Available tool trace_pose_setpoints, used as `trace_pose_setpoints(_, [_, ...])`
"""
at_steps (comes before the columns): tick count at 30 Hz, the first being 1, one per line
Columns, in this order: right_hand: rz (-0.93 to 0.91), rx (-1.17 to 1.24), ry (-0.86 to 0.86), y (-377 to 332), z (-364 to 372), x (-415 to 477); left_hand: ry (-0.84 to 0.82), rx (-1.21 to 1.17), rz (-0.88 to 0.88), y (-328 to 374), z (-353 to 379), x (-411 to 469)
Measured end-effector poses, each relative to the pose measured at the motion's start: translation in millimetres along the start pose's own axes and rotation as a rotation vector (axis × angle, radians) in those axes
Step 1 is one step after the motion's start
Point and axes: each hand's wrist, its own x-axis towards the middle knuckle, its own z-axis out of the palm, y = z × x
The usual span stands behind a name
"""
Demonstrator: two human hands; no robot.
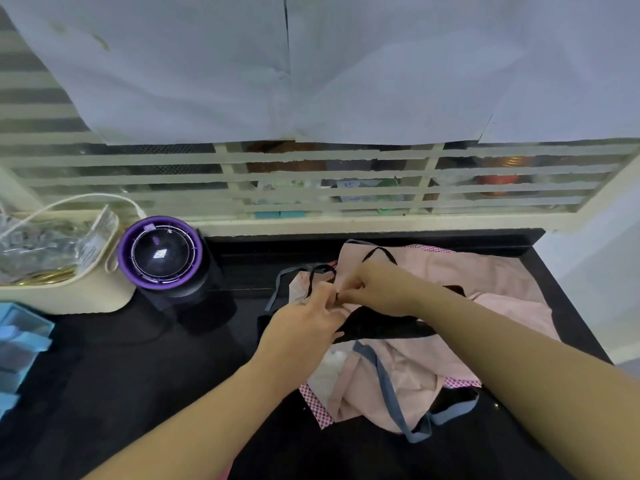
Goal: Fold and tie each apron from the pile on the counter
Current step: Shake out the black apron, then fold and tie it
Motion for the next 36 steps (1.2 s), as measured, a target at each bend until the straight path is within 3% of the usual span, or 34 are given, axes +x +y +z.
trace_pose_setpoints(4, [-0.195,-0.233,0.03,-17.8,-0.8,-14.1,0.061,-0.029,-0.047,-8.0,-9.4,-0.9])
trace_pose_setpoints(6, [-0.231,-0.179,0.048,-22.8,-13.0,-25.2,0.078,-0.012,-0.004,-9.4,-15.6,0.3])
trace_pose_setpoints(10, [-0.064,0.097,0.219,-3.4,-64.4,-44.5,0.124,0.007,0.079,-11.2,-32.4,-0.1])
trace_pose_setpoints(13, [0.064,0.583,-0.052,19.4,-83.1,-52.8,0.086,-0.149,0.057,-14.7,-46.0,-2.9])
trace_pose_setpoints(15, [0.162,1.062,-0.172,34.2,-86.0,-56.8,0.029,-0.334,-0.06,-14.1,-58.8,-2.6])
trace_pose_setpoints(17, [0.159,1.283,-0.215,41.2,-76.4,-62.9,-0.068,-0.551,-0.232,-12.0,-71.4,-0.4])
trace_pose_setpoints(21, [0.046,1.339,-0.164,36.6,-43.5,-58.5,-0.193,-0.867,-0.409,-8.2,-89.7,6.6])
trace_pose_setpoints(24, [-0.011,1.693,-0.175,17.3,-17.1,-50.6,-0.272,-1.078,-0.448,-7.2,-95.0,9.6])
trace_pose_setpoints(26, [0.007,1.751,-0.065,0.6,-11.5,-47.3,-0.31,-1.2,-0.475,-6.9,-97.0,10.3])
trace_pose_setpoints(28, [0.052,1.569,0.109,-15.9,-9.8,-44.2,-0.351,-1.281,-0.479,-6.4,-97.4,10.7])
trace_pose_setpoints(31, [0.196,0.931,0.176,-24.4,-7.6,-39.9,-0.396,-1.363,-0.439,-2.7,-101.2,11.0])
trace_pose_setpoints(34, [0.049,0.312,0.105,-31.4,3.4,-47.9,-0.276,-1.332,-0.514,-0.2,-112.4,16.3])
trace_pose_setpoints(36, [-0.021,-0.077,0.124,-36.0,15.5,-48.5,-0.133,-1.145,-0.59,-5.2,-114.0,21.3])
